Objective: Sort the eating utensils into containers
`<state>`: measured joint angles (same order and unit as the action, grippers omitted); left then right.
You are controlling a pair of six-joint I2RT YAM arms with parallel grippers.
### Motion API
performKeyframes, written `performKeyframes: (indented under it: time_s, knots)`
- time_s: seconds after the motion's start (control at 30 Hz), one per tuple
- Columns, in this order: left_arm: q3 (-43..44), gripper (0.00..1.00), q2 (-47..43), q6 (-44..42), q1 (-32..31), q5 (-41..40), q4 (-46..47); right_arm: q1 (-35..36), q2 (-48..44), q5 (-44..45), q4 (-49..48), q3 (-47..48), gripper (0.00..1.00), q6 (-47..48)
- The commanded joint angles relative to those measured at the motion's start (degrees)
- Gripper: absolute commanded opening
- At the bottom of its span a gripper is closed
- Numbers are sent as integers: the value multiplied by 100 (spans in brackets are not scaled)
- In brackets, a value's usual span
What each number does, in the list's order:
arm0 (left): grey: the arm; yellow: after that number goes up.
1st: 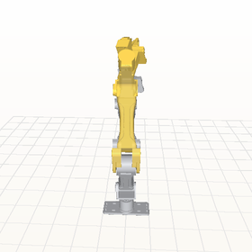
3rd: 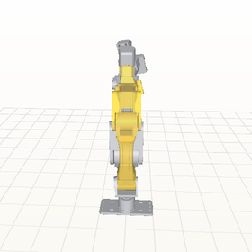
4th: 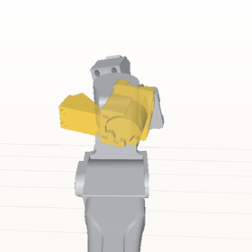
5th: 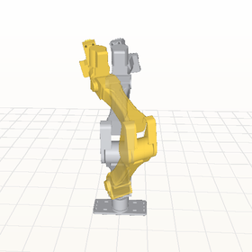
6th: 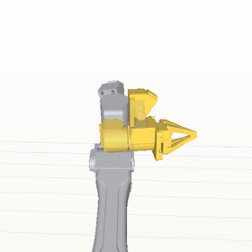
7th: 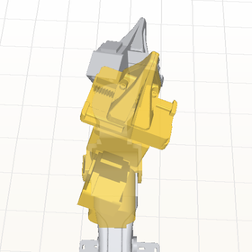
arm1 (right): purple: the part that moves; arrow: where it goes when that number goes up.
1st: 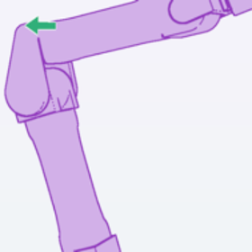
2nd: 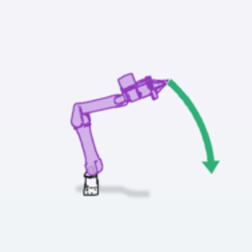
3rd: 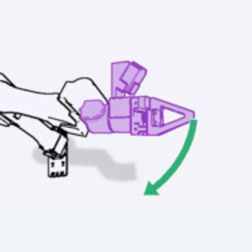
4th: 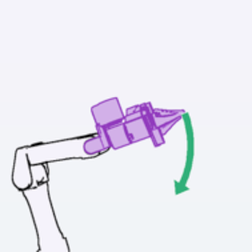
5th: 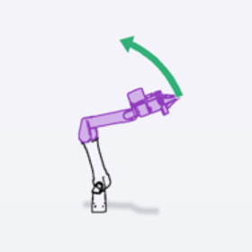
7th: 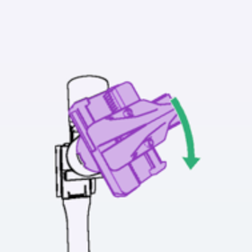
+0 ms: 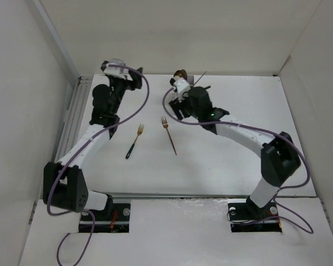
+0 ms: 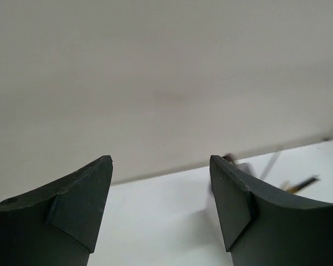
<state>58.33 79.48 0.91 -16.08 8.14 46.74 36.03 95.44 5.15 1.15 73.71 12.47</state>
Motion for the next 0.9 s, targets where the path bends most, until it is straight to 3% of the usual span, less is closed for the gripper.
performKeyframes:
  time_s: [0.0,0.23,0.43,0.57,0.87]
  knots:
    - [-338,68,-634,7,525,-813,-1956,596,527,-171,438,538,73,-393]
    - [-1595,69,-2058,-3,1027,-1561,-3197,765,1951,-146,1730,1776,68,-1650]
    - [-2228,69,-2876,525,1027,-1561,-3584,765,2417,592,2249,1998,64,-2108]
    - [-2431,69,-3141,577,1027,-1569,-3584,765,2620,401,2250,1998,63,-2108]
    - [-2484,70,-3202,525,1080,-1623,-3417,765,2874,224,2109,1831,40,-2047]
